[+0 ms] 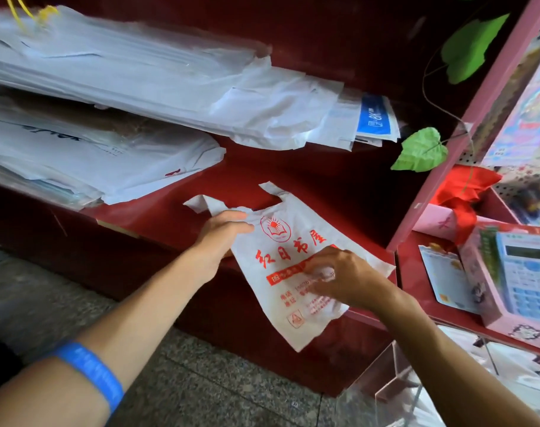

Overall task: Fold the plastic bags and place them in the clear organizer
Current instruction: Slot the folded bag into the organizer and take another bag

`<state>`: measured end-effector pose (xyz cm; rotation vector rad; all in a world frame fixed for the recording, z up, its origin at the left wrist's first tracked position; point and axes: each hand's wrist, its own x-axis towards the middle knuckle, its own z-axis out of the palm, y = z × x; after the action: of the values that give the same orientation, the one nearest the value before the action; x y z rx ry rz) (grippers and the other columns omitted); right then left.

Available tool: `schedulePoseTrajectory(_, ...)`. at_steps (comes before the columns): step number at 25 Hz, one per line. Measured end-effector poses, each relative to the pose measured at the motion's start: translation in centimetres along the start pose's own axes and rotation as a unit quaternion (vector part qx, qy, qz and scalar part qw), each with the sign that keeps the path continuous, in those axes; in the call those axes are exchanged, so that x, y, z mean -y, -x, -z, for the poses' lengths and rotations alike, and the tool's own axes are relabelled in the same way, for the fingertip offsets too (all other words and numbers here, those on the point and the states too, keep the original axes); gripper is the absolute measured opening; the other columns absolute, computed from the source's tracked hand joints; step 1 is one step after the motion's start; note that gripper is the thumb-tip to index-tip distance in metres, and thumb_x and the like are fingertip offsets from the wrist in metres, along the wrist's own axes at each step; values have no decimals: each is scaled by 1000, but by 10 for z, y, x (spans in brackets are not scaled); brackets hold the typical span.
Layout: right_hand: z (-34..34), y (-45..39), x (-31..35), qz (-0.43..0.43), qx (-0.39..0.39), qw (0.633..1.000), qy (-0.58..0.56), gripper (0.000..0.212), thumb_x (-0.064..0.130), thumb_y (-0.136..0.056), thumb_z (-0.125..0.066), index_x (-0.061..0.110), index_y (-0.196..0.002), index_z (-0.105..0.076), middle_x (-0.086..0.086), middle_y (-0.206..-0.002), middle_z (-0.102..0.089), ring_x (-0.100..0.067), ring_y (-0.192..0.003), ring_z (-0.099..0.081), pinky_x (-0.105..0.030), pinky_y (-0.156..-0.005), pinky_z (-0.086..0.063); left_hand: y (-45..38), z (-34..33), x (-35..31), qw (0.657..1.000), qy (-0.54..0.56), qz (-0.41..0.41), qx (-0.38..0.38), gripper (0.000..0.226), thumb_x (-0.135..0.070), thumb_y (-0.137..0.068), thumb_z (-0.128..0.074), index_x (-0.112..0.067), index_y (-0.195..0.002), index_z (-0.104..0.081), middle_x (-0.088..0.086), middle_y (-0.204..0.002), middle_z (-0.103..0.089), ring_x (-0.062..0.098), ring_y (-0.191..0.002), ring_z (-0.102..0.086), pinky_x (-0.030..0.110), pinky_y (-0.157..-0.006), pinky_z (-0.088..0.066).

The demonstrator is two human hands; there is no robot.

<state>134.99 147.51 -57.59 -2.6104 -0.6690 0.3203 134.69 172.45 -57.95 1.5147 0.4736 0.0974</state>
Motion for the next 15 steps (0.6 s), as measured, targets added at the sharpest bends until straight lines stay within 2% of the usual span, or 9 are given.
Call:
schedulePoseTrajectory(2, 4, -5, -5, 6, 13, 1000, -19, 29, 30, -83, -78, 35, -111, -72, 17, -128, -56, -8, -120, -52, -26, -103, -45, -23, 4, -4, 998, 18, -17, -53, 29, -5, -76, -76, -21, -100, -73, 4, -112, -71, 17, -103, -63, 26, -79, -47)
schedulePoseTrajectory(4, 3, -10, -10, 8, 19, 1000, -23, 27, 33, -83, -78, 38, -109, -71, 21, -130, -53, -6, -124, -49, -29, -106, -45, -44, 10, -11, 991, 30, -83, -99, 42, 5, -77, -71, -17, -112, -70, 3, -117, -68, 13, -100, -62, 17, -78, -47)
schedulePoseTrajectory(7, 2, -12, -11, 9, 29, 999, -17, 34, 39, -84, -75, 39, -117, -67, 30, -133, -42, -1, -130, -40, -35, -113, -38, -63, 18, -13, 983, -29, -154, -91, 66, 6, -76, -68, -23, -135, -58, -2, -134, -56, 5, -102, -59, 7, -80, -46)
schedulePoseTrajectory(9, 2, -12, -11, -1, 31, 999, 9, 46, 48, -86, -68, 43, -131, -57, 28, -144, -36, -6, -138, -35, -44, -116, -32, -68, 17, -7, 961, -189, -139, -148, 82, -9, -73, -73, -26, -147, -44, 4, -155, -35, 19, -133, -45, 23, -105, -42)
schedulePoseTrajectory(10, 1, -12, -9, -9, 29, 999, 44, 51, 52, -89, -62, 44, -138, -49, 23, -151, -32, -11, -142, -31, -46, -117, -28, -65, 14, -4, 925, -298, -162, -171, 83, -14, -73, -75, -23, -148, -41, 10, -159, -26, 28, -141, -34, 33, -114, -34)
schedulePoseTrajectory(11, -1, -14, -6, -26, 26, 995, 91, 55, 55, -92, -55, 45, -144, -40, 19, -156, -27, -15, -144, -26, -47, -116, -25, -60, 8, 0, 882, -379, -217, -175, 74, -15, -76, -74, -18, -145, -45, 13, -157, -29, 32, -141, -33, 37, -115, -30)
schedulePoseTrajectory(12, -5, -15, -2, -48, 17, 989, 138, 56, 57, -95, -47, 44, -148, -33, 16, -158, -24, -19, -145, -24, -48, -114, -24, -50, 1, 2, 848, -420, -286, -149, 57, -14, -79, -71, -14, -134, -56, 13, -147, -43, 34, -133, -43, 38, -110, -35)
schedulePoseTrajectory(14, -16, -18, 10, -92, -21, 976, 198, 58, 59, -98, -31, 38, -152, -23, 9, -161, -19, -27, -145, -21, -52, -110, -23, -18, -16, 0, 824, -439, -357, -38, 22, -16, -86, -63, -13, -106, -70, 6, -117, -65, 29, -109, -61, 37, -93, -47)
schedulePoseTrajectory(15, -22, -19, 14, -108, -38, 971, 212, 61, 59, -98, -20, 34, -153, -20, 4, -163, -15, -30, -147, -16, -54, -111, -21, -5, -25, 5, 815, -454, -361, 24, 22, -22, -90, -57, -14, -105, -71, 4, -114, -67, 28, -107, -62, 38, -90, -49)
